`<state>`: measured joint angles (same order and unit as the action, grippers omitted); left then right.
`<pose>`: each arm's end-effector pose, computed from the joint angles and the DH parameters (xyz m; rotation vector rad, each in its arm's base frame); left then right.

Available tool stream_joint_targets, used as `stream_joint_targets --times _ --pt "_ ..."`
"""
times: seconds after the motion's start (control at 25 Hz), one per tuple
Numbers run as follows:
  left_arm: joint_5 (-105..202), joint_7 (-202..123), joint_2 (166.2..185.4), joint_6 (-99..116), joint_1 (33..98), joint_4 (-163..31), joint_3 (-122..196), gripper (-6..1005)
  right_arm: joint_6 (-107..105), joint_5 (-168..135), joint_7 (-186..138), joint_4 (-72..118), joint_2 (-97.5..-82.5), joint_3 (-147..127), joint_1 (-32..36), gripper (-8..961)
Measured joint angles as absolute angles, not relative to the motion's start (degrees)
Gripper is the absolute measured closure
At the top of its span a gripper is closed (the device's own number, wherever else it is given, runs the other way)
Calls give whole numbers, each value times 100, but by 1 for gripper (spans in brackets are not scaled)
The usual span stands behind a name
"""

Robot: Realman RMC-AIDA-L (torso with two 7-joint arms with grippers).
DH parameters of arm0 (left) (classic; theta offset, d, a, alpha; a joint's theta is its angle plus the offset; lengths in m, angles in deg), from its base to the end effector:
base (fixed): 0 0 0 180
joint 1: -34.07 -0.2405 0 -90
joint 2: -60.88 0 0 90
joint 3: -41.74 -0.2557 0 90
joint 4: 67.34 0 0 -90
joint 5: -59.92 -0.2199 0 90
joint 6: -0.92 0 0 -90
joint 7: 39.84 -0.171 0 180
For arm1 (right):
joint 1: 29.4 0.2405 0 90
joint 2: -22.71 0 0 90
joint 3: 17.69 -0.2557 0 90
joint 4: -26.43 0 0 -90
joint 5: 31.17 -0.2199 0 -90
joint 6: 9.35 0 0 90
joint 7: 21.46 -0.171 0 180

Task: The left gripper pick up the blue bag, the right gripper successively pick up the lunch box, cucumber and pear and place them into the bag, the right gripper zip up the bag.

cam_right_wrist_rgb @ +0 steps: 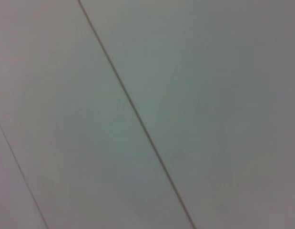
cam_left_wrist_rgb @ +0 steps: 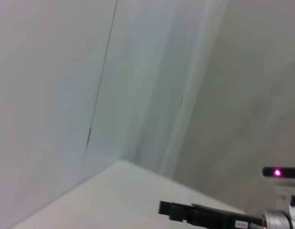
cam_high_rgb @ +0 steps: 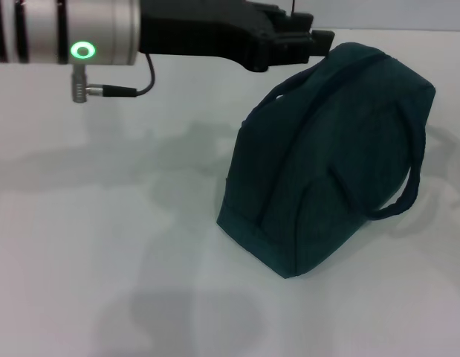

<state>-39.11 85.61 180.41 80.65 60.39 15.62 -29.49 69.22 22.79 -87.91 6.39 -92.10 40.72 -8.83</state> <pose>-0.0825 0.3595 0.0182 -2.7753 -0.5985 -0.7762 0.3041 0.3534 0.0280 -1.9343 0.8333 1.2189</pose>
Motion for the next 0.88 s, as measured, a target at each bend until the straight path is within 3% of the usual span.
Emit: stream_joint_targets --times 0.16,0.48,0.52,0.68,0.88 --pt "-3408 7920 18029 8285 5631 1511 -2703 730 7532 2300 -8466 561 -9112 3888 -1222 617" --pt "-3156 5569 18024 9996 4779 180 -1839 377 9640 3053 -7369 558 -8767 3926 -1632 284" --pt "-3156 5569 18024 9996 4779 180 -1839 377 9752 3288 -7300 559 -8754 3920 -1636 236" --pt "-3319 3816 18030 10282 4412 -780 -1793 379 9765 4070 -6991 596 -8808 3910 -1640 73" --pt "-3854 2410 18036 10195 4303 -2048 -1675 379 9322 4934 -6676 644 -9041 3938 -1647 75"
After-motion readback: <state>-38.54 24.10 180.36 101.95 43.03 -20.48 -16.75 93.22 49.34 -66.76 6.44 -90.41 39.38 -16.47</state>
